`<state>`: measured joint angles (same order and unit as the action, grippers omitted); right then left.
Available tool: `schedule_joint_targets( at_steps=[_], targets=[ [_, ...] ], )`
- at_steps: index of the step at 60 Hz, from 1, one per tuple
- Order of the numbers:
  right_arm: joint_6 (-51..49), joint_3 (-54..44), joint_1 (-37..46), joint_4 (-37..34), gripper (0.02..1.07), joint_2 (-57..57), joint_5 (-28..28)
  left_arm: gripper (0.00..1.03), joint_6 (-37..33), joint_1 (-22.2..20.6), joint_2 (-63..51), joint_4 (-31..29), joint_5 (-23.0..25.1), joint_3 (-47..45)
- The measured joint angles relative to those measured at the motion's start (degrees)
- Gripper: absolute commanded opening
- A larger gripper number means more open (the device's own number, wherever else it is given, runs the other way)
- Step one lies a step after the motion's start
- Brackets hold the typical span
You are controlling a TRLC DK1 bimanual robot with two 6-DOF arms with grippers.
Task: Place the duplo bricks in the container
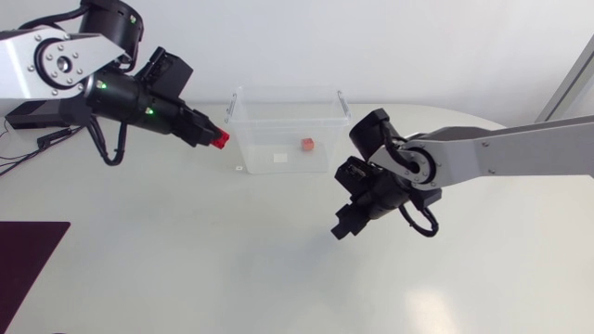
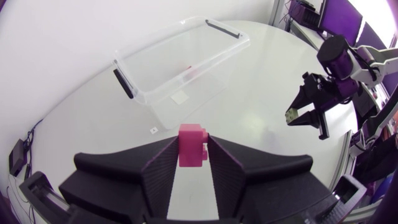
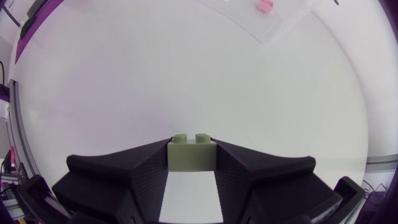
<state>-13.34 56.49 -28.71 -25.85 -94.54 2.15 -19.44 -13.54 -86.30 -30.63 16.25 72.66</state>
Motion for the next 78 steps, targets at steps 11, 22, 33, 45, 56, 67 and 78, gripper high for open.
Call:
schedule_joint_targets(
  at_steps=[11, 22, 33, 45, 56, 67, 78],
  targets=[
    [0.0, 4.0, 0.0, -2.9, 0.44, 2.3, 0.0, 0.30, 1.5, -0.1, -6.9, 0.2, 0.2, 9.5],
    [0.0, 9.8, 0.0, -3.6, 0.44, 2.7, 0.0, 0.30, 1.9, -0.1, -12.7, 0.2, 0.3, 16.8],
    [0.1, 14.3, 0.3, -3.3, 0.44, 2.7, 0.2, 0.30, 3.0, -0.1, -19.1, 0.8, 0.4, 22.0],
    [0.3, 18.0, 1.5, -0.7, 0.44, 1.8, 0.6, 0.31, 3.4, -0.4, -27.0, 0.8, 0.4, 31.3],
    [0.9, 21.7, 2.7, 1.9, 0.44, -0.4, 1.1, 0.48, 4.7, -1.1, -33.2, 0.5, -0.4, 41.0],
    [1.8, 23.3, 3.3, 8.1, 0.44, -2.6, 1.2, 1.00, 5.4, -1.2, -34.6, 0.0, -1.6, 41.5],
    [2.7, 30.2, 3.8, 8.4, 0.44, -8.5, 1.2, 1.00, 6.7, -0.9, -34.0, -0.3, -1.6, 41.3]
  ],
)
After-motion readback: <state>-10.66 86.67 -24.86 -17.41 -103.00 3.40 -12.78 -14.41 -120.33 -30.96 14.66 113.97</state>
